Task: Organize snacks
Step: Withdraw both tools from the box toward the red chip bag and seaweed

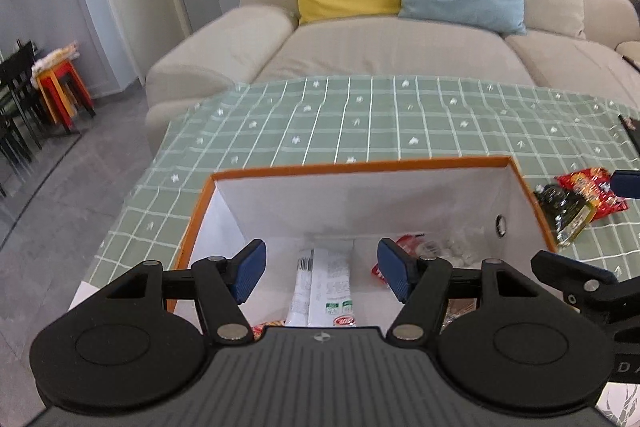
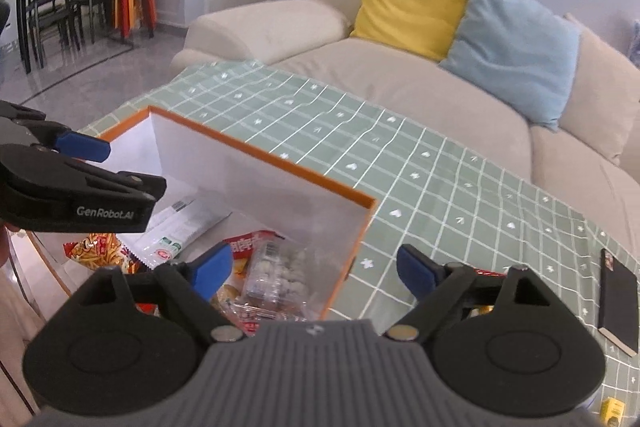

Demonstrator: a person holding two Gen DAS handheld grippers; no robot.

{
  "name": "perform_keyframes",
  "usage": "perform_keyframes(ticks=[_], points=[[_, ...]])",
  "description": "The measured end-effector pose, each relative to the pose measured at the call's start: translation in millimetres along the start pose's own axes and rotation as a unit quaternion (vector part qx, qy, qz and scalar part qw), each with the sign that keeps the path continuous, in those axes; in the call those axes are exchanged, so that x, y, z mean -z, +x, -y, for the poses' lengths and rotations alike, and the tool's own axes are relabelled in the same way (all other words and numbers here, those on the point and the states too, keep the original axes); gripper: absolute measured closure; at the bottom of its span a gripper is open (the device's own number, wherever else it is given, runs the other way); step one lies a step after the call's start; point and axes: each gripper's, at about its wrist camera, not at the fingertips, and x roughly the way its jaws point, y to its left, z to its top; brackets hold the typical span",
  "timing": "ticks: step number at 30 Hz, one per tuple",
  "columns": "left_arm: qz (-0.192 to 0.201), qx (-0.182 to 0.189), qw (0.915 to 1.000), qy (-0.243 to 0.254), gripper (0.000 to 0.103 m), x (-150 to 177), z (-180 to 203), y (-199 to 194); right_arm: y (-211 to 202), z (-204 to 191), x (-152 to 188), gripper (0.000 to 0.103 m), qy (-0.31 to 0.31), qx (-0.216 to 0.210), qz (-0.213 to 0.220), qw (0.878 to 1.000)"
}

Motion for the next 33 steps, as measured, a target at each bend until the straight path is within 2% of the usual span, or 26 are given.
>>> perform_keyframes(ticks=[7, 19, 23, 33], points=[[0.044, 0.017, 0.9988, 0.01, 0.028, 3.5, 19.5, -25.6, -27.8, 19.8, 16.6, 0.012, 0.035, 0.023, 0.027, 0.999], [0.059, 0.054, 0.996, 0.038, 0.032, 8.8, 62.4, -45.1, -57.9, 71.5, 54.3, 0.007, 0.127, 0.079, 0.033, 0.988], [0.064, 0.084, 0.9933, 0.047, 0.032, 9.7, 77.9, -48.8, -63.7, 86.5, 70.0, 0.007, 0.144, 0.117, 0.029, 0.982], [0.063, 0.164, 0.9819, 0.072, 0.027, 11.1, 126.4, -54.3, -67.6, 125.4, 109.7, 0.007, 0.183, 0.142, 0.003, 0.973]])
